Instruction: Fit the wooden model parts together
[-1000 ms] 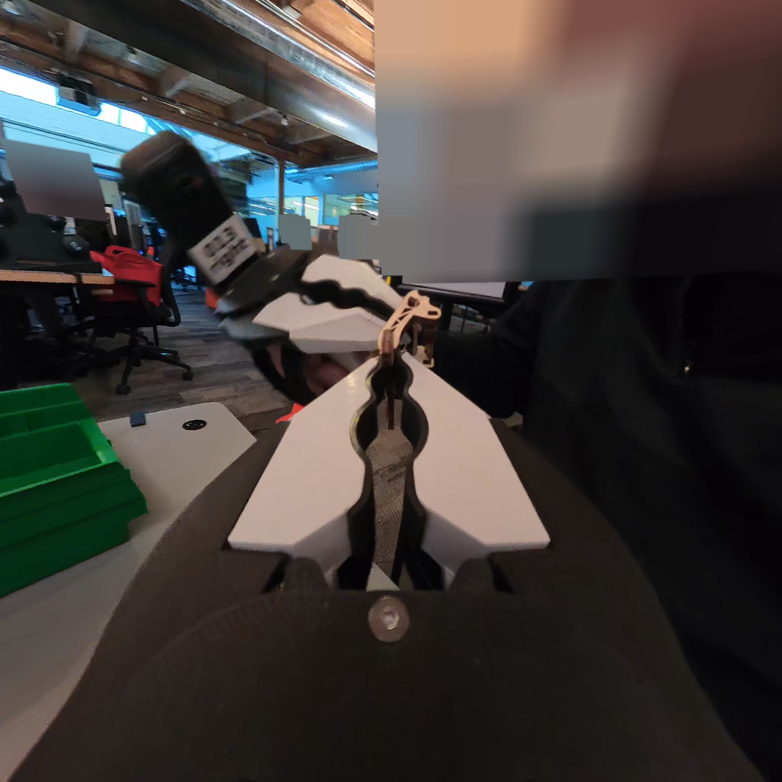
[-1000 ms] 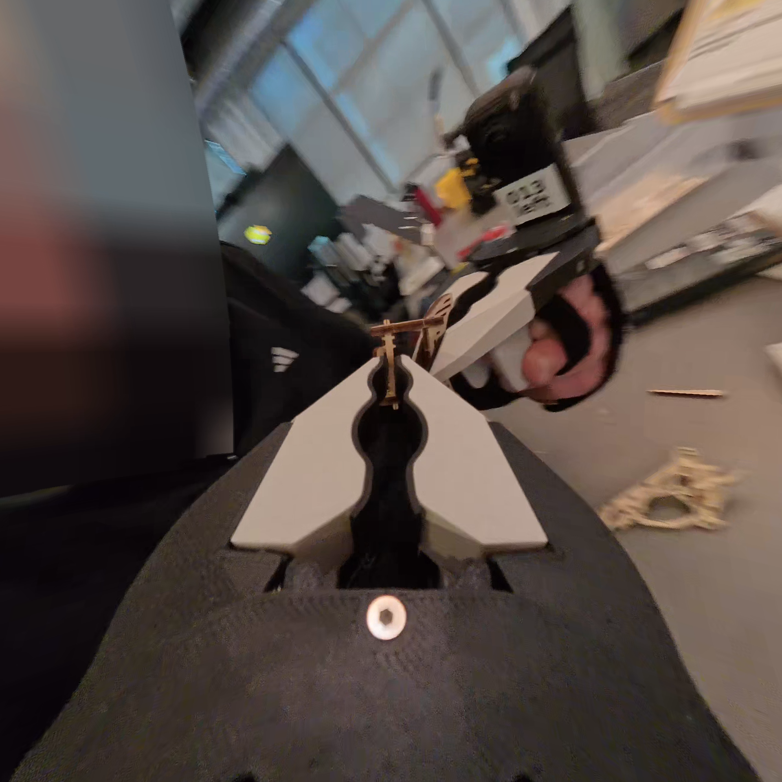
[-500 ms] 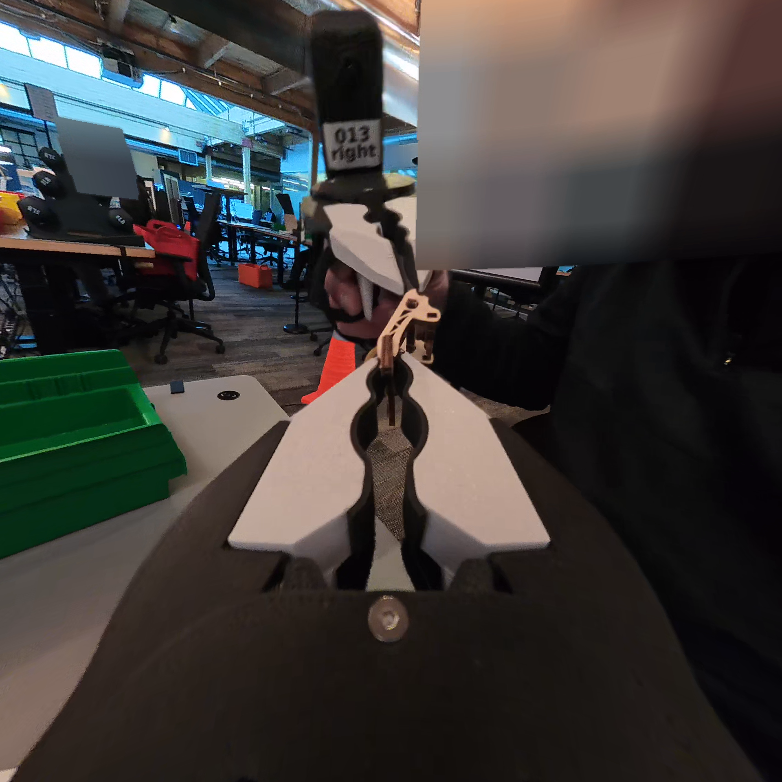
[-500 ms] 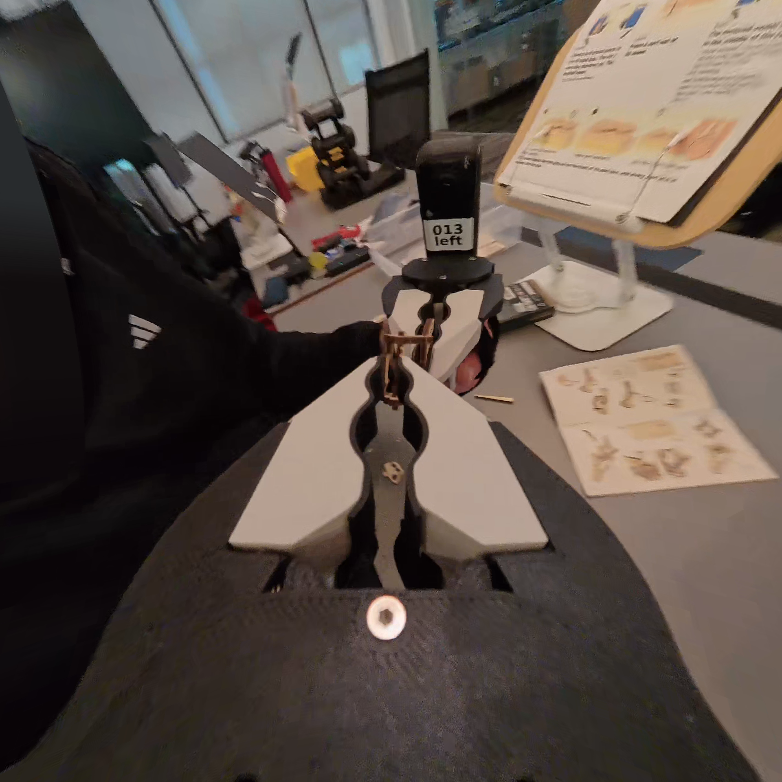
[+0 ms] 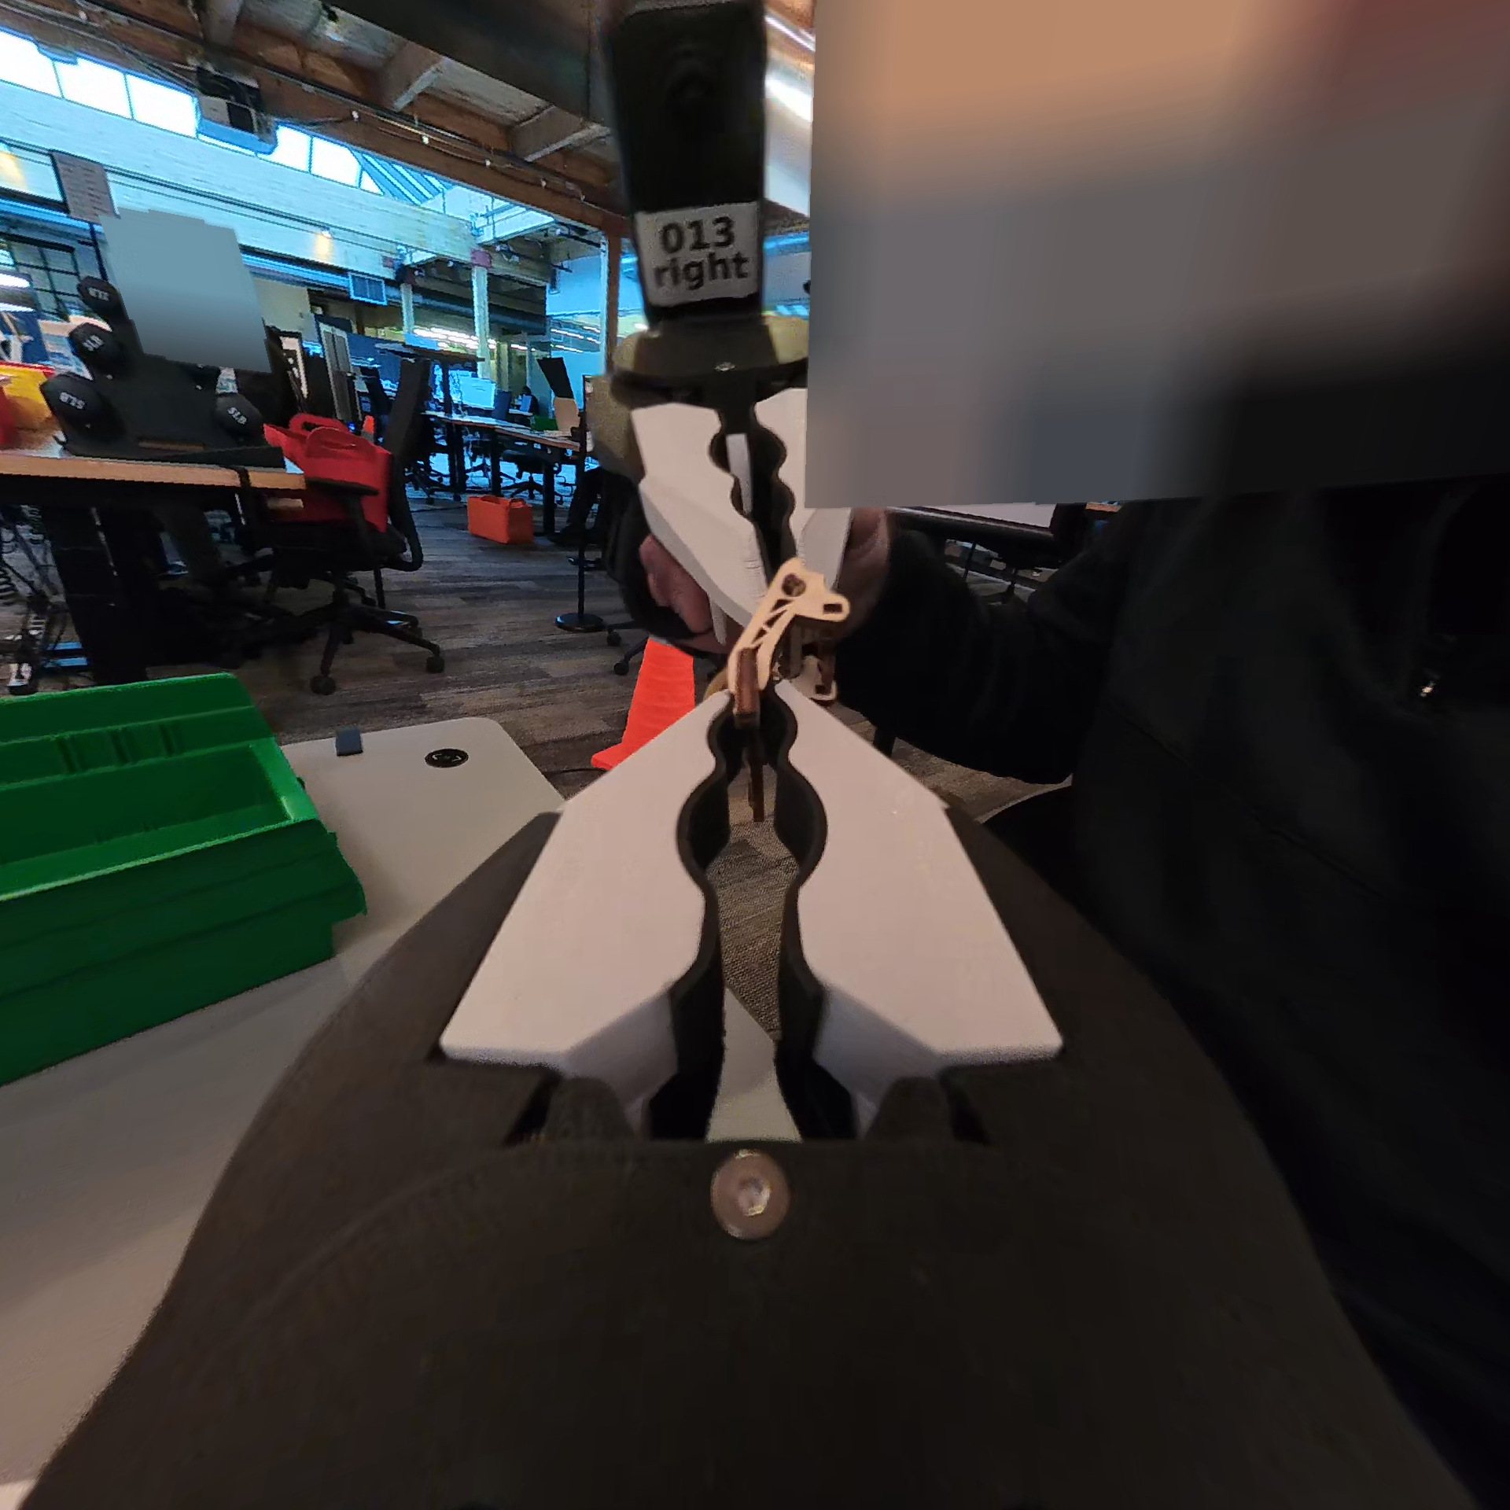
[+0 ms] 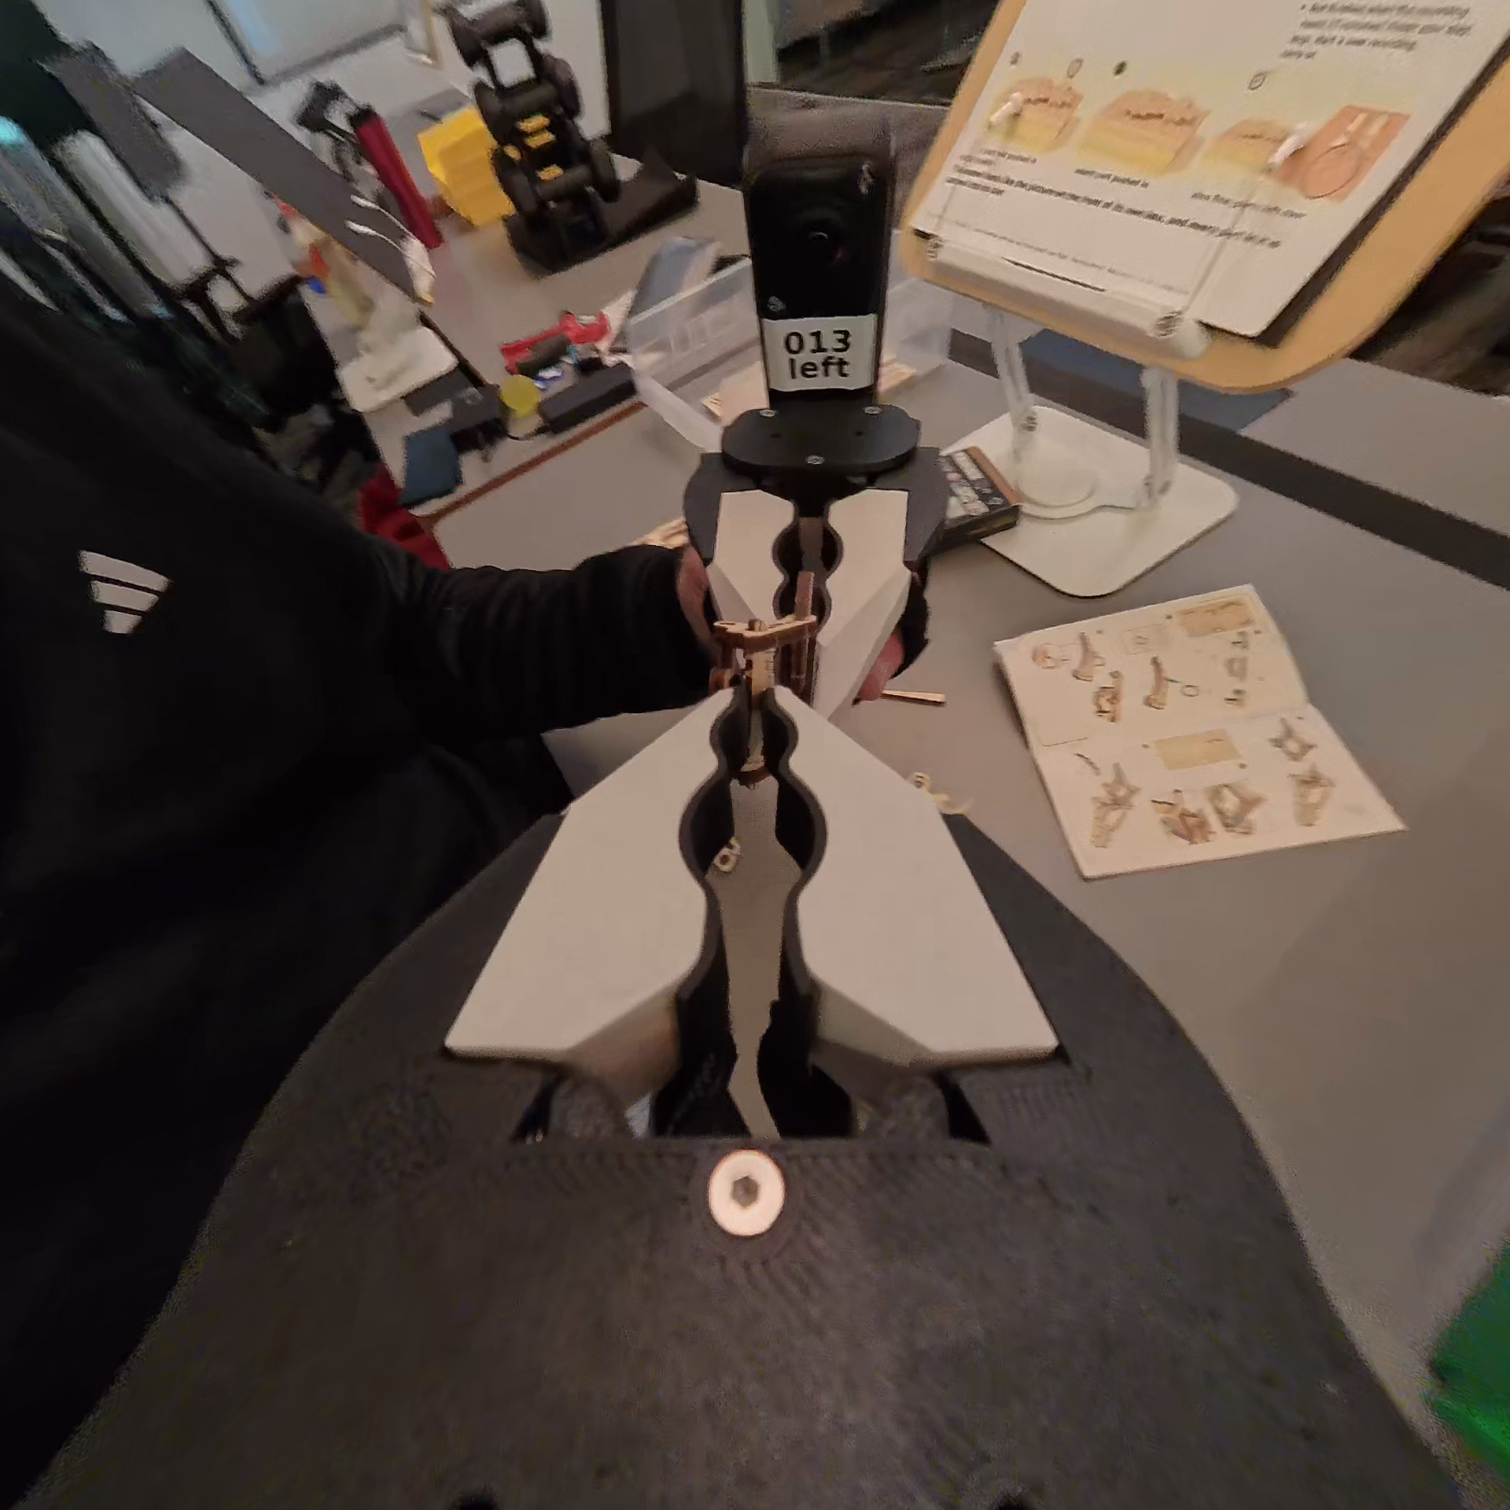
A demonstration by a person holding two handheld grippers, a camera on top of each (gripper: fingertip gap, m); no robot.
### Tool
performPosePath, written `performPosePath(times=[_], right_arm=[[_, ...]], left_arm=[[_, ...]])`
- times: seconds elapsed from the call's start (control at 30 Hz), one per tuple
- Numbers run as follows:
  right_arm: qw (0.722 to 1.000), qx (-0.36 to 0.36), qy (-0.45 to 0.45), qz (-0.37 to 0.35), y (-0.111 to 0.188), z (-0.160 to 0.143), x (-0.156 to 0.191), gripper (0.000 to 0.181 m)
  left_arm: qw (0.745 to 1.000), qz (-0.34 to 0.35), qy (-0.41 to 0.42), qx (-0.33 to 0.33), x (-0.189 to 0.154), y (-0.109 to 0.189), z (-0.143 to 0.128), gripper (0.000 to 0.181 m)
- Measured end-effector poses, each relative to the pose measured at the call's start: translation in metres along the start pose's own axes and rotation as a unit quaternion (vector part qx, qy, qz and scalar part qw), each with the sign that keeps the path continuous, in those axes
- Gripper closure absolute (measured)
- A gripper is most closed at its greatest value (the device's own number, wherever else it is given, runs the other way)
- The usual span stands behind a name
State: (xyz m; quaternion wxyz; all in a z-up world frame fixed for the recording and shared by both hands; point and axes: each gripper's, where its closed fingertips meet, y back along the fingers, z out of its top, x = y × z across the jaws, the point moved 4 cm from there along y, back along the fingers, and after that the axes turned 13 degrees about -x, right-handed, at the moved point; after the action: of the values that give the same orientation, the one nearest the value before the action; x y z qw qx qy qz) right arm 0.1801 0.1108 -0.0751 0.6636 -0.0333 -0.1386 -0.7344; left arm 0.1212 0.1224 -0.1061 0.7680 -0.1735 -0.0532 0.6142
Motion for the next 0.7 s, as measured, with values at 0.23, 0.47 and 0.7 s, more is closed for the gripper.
performPosePath(times=[0.23,0.47,0.7], right_arm=[[0.958,-0.062,-0.228,0.162,0.004,-0.009,-0.01,0.181],[0.995,-0.056,-0.077,0.042,0.011,-0.004,-0.01,0.178],[1.0,-0.013,-0.019,0.01,0.002,-0.005,-0.005,0.179]], left_arm=[[1.0,-0.002,-0.014,0.015,-0.002,-0.004,-0.002,0.18],[1.0,0.003,-0.002,0.007,0.002,0.003,-0.004,0.18],[1.0,0.004,-0.002,0.011,0.003,-0.002,-0.006,0.18]])
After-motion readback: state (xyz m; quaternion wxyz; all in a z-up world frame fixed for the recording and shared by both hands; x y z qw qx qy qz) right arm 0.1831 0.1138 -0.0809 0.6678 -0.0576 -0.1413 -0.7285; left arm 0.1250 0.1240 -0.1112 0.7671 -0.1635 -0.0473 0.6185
